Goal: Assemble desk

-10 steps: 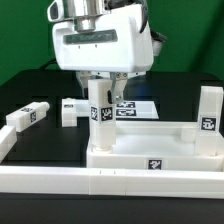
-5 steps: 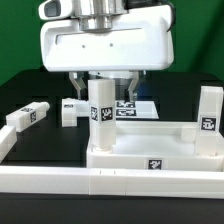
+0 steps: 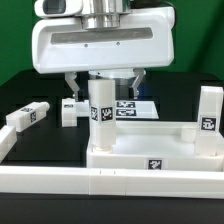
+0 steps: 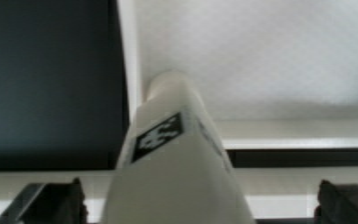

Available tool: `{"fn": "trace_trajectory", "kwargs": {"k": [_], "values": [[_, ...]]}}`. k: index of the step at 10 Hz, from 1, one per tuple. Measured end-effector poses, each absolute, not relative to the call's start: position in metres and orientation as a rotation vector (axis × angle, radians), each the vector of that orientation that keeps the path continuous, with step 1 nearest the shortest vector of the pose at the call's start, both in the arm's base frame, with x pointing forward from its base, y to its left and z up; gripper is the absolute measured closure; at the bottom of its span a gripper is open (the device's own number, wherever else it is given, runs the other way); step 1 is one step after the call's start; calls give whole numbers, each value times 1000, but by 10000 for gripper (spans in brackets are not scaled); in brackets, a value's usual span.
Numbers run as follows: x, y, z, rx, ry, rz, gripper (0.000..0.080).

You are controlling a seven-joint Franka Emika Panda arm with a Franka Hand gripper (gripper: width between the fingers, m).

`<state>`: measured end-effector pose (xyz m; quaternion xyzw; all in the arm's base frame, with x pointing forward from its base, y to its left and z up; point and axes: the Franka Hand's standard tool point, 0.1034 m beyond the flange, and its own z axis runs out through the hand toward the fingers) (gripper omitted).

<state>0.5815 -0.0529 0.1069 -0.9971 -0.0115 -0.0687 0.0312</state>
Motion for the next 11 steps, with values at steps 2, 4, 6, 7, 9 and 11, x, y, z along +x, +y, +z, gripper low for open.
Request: {"fn": "trace_trajectory", "kwargs": {"k": [2, 4, 6, 7, 9, 11], "values": [[581, -56, 106, -3074, -207, -216, 150], [581, -57, 107, -3069, -380, -223, 150], [581, -57, 106, -3067, -427, -221, 252], [581, -57, 106, -3067, -427, -221, 252], [581, -57, 106, -3067, -427, -220, 511], [581, -57, 106, -3070, -396, -220, 511]]}}
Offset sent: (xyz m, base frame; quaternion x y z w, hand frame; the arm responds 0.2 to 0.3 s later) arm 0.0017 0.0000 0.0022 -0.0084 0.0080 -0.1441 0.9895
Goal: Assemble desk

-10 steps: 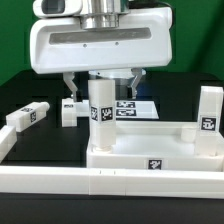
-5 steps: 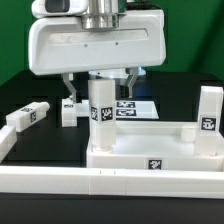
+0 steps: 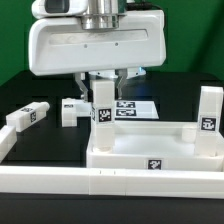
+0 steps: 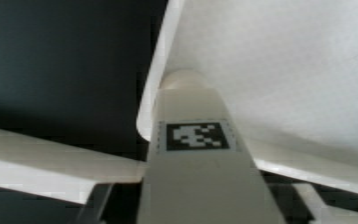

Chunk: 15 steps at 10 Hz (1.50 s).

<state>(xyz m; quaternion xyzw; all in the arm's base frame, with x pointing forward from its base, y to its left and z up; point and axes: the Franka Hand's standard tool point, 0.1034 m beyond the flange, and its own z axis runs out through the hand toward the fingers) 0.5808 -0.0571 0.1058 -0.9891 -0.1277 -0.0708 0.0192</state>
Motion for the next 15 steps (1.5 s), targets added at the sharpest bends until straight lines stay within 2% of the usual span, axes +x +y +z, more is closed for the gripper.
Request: {"fn": "trace_trajectory", "kwargs": {"k": [2, 11, 15], "values": [[581, -57, 106, -3078, -274, -218, 511], [580, -55, 104, -2800, 1143, -156, 509], [580, -55, 104, -2762, 1207, -150, 486]]}}
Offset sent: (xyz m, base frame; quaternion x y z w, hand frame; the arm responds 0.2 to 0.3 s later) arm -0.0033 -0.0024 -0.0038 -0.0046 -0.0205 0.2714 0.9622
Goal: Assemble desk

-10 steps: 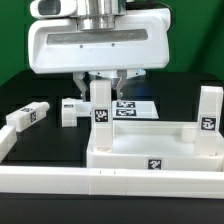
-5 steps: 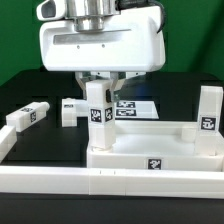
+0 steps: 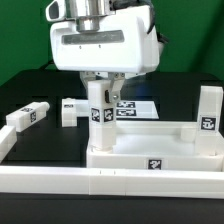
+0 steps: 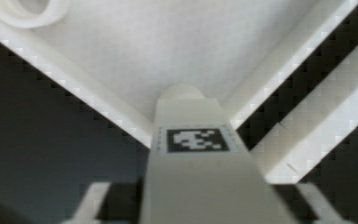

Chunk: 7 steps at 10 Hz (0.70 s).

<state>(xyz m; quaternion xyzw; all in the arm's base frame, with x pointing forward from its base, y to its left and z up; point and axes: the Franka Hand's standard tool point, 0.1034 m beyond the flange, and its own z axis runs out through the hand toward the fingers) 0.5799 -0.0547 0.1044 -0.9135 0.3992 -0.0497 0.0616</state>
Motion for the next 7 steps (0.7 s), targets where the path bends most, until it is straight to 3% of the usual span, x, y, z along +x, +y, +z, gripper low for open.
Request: {"fn": "trace_trajectory", "kwargs": {"k": [1, 2, 3, 7], "values": [[580, -55, 104, -2766, 1200, -151, 305], [580, -54, 104, -2814, 1099, -158, 305], [580, -52, 105, -2878, 945, -167, 184], [581, -49, 105, -3038, 350, -191, 151]]}}
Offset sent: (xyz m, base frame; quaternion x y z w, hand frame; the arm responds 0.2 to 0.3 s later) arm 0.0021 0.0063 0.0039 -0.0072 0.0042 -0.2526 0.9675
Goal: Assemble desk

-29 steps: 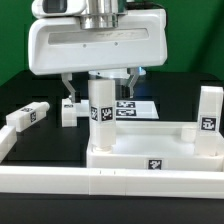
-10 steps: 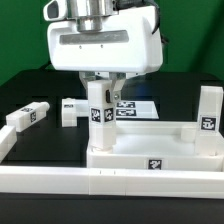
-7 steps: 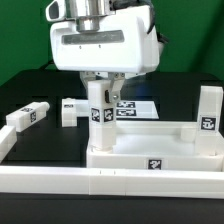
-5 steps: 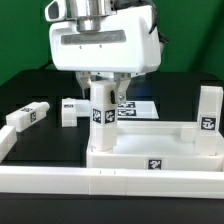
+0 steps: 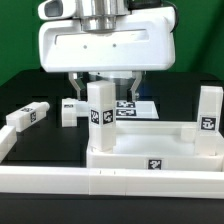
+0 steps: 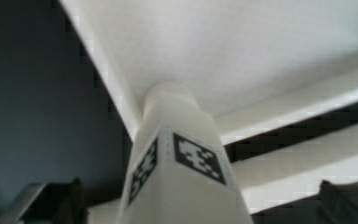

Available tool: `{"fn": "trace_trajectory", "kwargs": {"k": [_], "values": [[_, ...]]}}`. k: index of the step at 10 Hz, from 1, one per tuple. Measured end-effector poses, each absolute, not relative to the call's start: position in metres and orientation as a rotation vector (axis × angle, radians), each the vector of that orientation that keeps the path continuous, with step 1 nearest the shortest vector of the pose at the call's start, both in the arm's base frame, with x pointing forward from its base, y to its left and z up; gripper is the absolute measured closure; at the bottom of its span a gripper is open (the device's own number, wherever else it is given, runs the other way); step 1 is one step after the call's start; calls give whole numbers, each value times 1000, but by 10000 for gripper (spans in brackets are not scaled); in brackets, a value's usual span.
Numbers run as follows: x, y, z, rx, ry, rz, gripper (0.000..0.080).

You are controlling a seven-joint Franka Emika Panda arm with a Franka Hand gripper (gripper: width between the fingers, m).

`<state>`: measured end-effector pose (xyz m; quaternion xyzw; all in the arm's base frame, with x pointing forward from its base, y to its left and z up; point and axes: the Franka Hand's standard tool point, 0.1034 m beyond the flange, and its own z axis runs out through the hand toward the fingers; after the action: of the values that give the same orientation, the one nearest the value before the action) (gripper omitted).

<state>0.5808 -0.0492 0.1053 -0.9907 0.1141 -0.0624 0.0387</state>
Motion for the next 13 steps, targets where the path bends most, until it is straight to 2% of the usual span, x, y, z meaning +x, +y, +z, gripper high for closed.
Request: {"fn": "trace_trajectory", "kwargs": {"k": [3, 9, 10, 11, 12, 13], "values": [[581, -50, 106, -3083, -106, -206, 150], [581, -57, 104, -3053, -560, -200, 150], [581, -57, 104, -3053, -559, -199, 271], [581, -57, 104, -3053, -560, -199, 271], [581, -57, 104, -3053, -560, -199, 454], [581, -57, 104, -3053, -559, -199, 512]]}}
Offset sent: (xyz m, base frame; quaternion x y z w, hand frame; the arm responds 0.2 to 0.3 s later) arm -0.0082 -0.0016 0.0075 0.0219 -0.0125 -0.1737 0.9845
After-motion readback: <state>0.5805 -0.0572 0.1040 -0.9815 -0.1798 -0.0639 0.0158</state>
